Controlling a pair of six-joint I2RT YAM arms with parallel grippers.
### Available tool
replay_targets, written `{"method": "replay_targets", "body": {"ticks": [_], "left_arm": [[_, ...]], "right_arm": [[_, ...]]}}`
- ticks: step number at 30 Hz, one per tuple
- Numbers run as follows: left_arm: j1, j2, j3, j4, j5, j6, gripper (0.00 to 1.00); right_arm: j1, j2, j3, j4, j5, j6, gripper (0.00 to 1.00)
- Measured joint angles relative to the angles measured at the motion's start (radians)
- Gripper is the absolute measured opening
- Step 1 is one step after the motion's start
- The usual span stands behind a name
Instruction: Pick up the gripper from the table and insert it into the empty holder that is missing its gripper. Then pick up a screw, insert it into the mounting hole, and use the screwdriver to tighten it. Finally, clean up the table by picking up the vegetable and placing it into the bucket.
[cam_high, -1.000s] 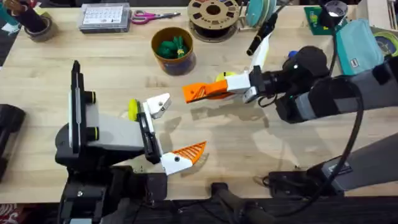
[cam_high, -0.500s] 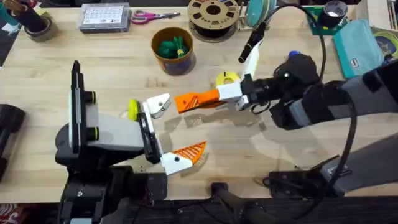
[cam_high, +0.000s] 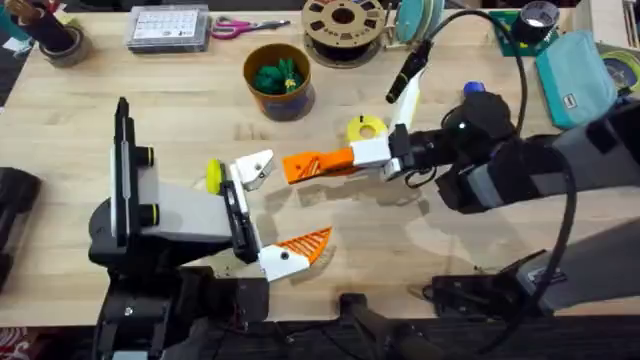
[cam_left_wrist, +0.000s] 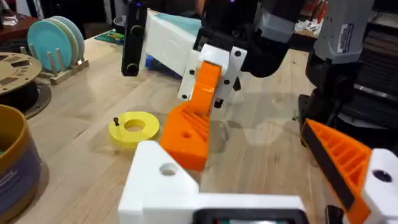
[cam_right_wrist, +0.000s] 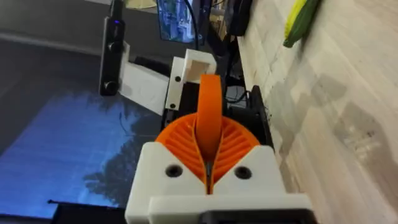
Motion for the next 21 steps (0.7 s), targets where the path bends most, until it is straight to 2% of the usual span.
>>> {"method": "replay_targets", "body": {"ticks": [21], "left_arm": [[0.000, 0.000, 0.000, 0.000, 0.000, 0.000, 0.985]], "right_arm": [[0.042, -0.022, 0.000, 0.002, 0.012, -0.003, 0.009]]}}
